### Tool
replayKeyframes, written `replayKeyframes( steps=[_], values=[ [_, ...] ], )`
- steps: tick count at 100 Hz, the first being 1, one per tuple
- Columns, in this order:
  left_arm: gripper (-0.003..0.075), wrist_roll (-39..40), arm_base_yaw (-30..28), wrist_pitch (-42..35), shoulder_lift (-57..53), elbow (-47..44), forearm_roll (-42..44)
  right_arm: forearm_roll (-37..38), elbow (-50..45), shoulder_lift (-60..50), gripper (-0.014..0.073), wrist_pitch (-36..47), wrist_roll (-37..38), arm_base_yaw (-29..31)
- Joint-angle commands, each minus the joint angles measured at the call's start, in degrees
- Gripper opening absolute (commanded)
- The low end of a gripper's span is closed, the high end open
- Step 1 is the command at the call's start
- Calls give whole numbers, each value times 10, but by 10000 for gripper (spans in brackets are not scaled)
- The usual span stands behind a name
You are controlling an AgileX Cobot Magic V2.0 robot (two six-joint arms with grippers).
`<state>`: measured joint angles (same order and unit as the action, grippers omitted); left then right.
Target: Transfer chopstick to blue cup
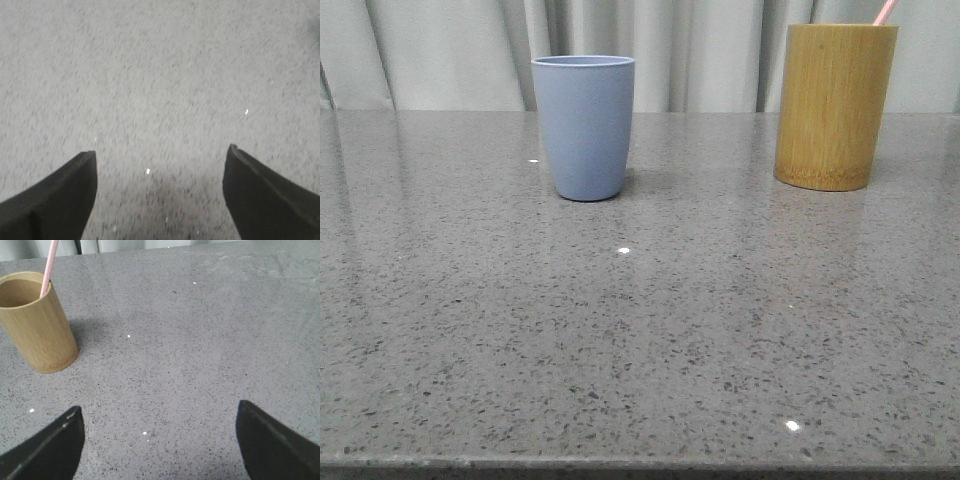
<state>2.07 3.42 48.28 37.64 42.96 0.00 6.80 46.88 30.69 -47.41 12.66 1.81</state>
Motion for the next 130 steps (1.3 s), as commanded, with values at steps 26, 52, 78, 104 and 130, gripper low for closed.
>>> replayKeyframes(
  steps=[26,52,78,104,130],
  values=[
    [512,7,-4,-46,-97,-44,0,-23,18,7,615,79,-7,-1],
    [512,7,-4,-46,-97,-46,0,-81,18,42,615,252,-7,-1],
    [512,7,-4,-46,-97,-46,0,-112,18,158,615,370,-7,-27],
    [512,7,-4,-46,-97,-46,0,-145,31,275,615,494,-7,-60],
    [512,7,-4,-46,-97,-46,0,-145,91,379,615,513,-7,-60]
  ],
)
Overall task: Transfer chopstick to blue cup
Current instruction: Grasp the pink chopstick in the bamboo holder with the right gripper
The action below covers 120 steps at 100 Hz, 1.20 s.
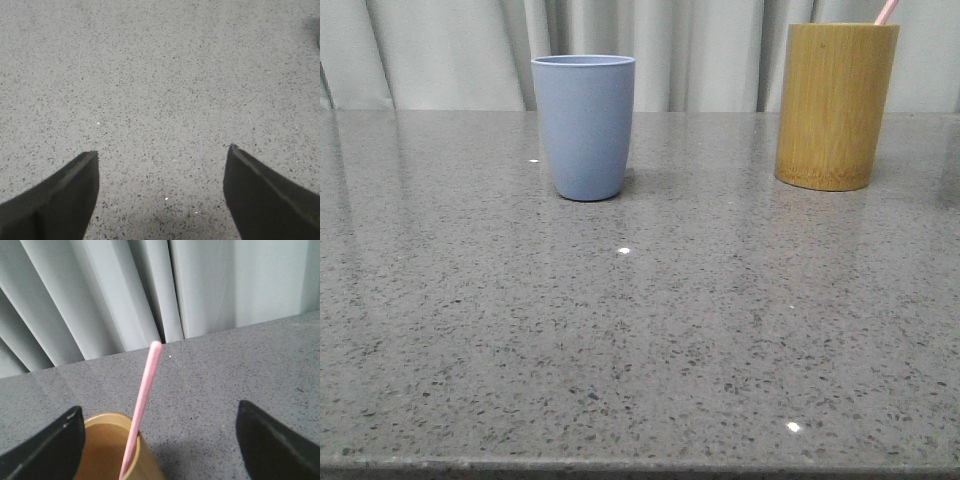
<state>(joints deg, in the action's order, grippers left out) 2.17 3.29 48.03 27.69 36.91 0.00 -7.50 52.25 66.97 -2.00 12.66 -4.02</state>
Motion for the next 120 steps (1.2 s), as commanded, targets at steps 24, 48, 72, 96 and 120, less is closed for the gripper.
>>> replayKeyframes(
  steps=[24,48,72,96,120],
  values=[
    [512,6,-3,-45,2,14,0,-3,91,82,615,67,14,-2],
    [512,6,-3,-45,2,14,0,-6,115,129,615,95,29,-2],
    [512,6,-3,-45,2,14,0,-7,116,150,611,105,77,-2],
    [512,6,-3,-45,2,14,0,-7,116,163,611,110,96,-2],
    [512,6,-3,-45,2,14,0,-7,116,163,526,122,105,-11]
  ],
)
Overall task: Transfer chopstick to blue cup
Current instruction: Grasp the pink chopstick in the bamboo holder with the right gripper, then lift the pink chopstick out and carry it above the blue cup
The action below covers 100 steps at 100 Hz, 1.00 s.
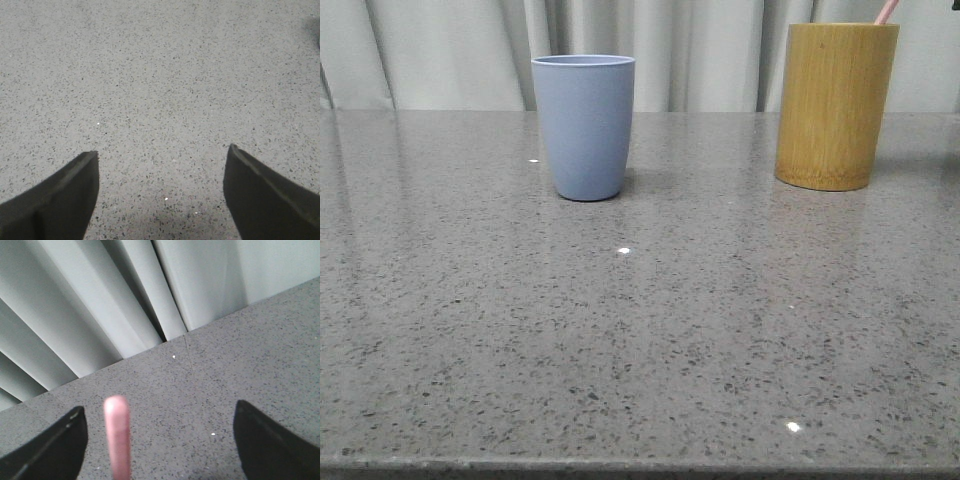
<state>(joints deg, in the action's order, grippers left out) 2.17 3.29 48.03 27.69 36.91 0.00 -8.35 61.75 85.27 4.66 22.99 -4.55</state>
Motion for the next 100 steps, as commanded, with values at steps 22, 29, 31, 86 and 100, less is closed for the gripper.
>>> replayKeyframes(
  steps=[22,29,31,86,100],
  values=[
    [512,6,-3,-45,2,14,0,2,21,-20,280,60,2,-16],
    [512,6,-3,-45,2,14,0,2,21,-20,202,62,2,-16],
    [512,6,-3,-45,2,14,0,2,21,-20,178,63,2,-16],
    [512,6,-3,-45,2,14,0,2,25,-34,-67,74,2,-16],
    [512,6,-3,-45,2,14,0,2,39,-52,-67,75,-7,-16]
  ],
)
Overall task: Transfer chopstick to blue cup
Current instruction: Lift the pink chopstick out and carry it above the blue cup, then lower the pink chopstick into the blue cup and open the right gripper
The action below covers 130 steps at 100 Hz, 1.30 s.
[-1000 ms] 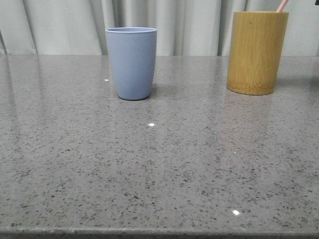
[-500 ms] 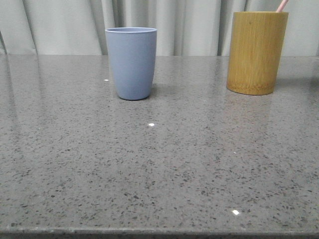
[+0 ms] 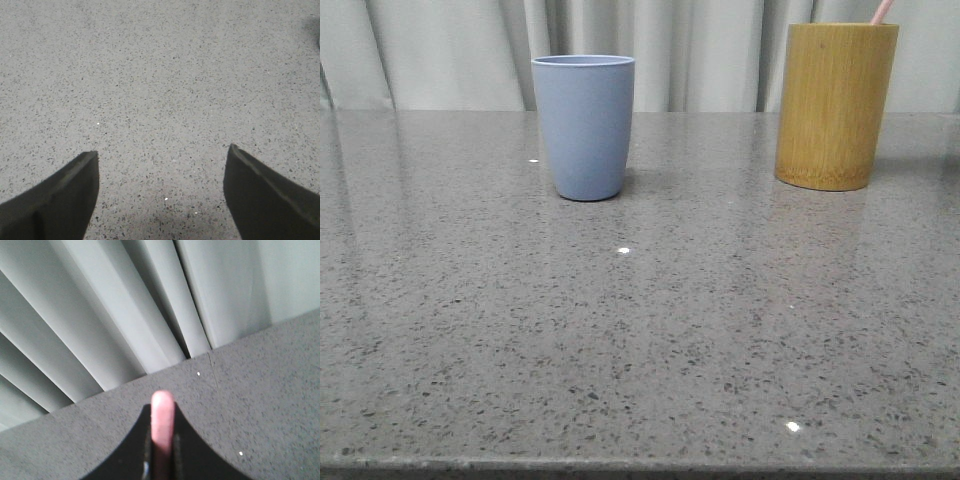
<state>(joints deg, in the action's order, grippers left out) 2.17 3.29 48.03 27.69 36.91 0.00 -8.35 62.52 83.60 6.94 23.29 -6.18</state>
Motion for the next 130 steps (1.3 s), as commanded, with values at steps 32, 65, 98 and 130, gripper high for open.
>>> replayKeyframes(
  steps=[32,65,98,130],
  values=[
    [512,6,-3,-45,2,14,0,27,129,-71,-67,-26,-45,0],
    [512,6,-3,-45,2,14,0,30,224,-74,-67,-103,-45,-72],
    [512,6,-3,-44,2,14,0,30,225,-17,-67,-12,-45,-199],
    [512,6,-3,-44,2,14,0,30,225,62,-67,11,-45,-233]
  ],
)
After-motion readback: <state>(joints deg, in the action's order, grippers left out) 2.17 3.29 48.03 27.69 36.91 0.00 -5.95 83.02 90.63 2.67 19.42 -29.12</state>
